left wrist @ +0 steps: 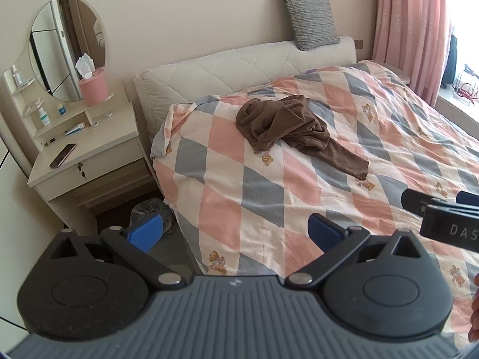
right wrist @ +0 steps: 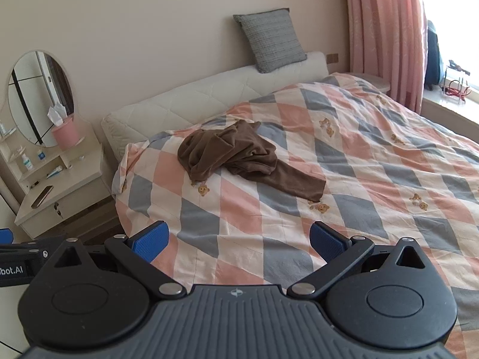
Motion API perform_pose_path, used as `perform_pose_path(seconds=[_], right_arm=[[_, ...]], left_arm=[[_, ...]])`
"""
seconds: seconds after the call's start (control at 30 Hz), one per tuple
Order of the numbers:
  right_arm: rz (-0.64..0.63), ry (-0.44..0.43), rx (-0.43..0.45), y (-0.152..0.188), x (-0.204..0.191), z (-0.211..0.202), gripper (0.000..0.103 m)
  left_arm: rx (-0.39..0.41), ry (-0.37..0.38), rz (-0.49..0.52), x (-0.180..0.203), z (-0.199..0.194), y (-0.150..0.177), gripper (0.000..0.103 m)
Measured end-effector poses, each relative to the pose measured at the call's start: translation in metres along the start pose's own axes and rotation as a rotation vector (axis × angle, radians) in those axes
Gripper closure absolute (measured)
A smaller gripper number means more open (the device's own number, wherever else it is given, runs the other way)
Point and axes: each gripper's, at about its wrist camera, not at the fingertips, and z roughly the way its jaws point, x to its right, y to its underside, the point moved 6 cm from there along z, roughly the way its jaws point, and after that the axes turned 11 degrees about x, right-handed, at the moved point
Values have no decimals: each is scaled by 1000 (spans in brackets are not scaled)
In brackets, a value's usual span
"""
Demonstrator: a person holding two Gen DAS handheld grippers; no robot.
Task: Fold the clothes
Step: 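Move both grippers toward the crumpled brown sweater on the bed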
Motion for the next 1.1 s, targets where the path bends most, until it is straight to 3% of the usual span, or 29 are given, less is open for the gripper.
perform_pose_path(seconds=[0.37,0.73,1.1], right_arm=[[-11,23,10,12,-8,7,0],[-3,27,5,27,-14,15,0],[0,8,-13,21,-9,21,0]], left_arm=[[-50,-22,-51,8,5,6,1],[-127,4,-79,13,7,23,1],[-118,-11,-82,21,8,19,1]])
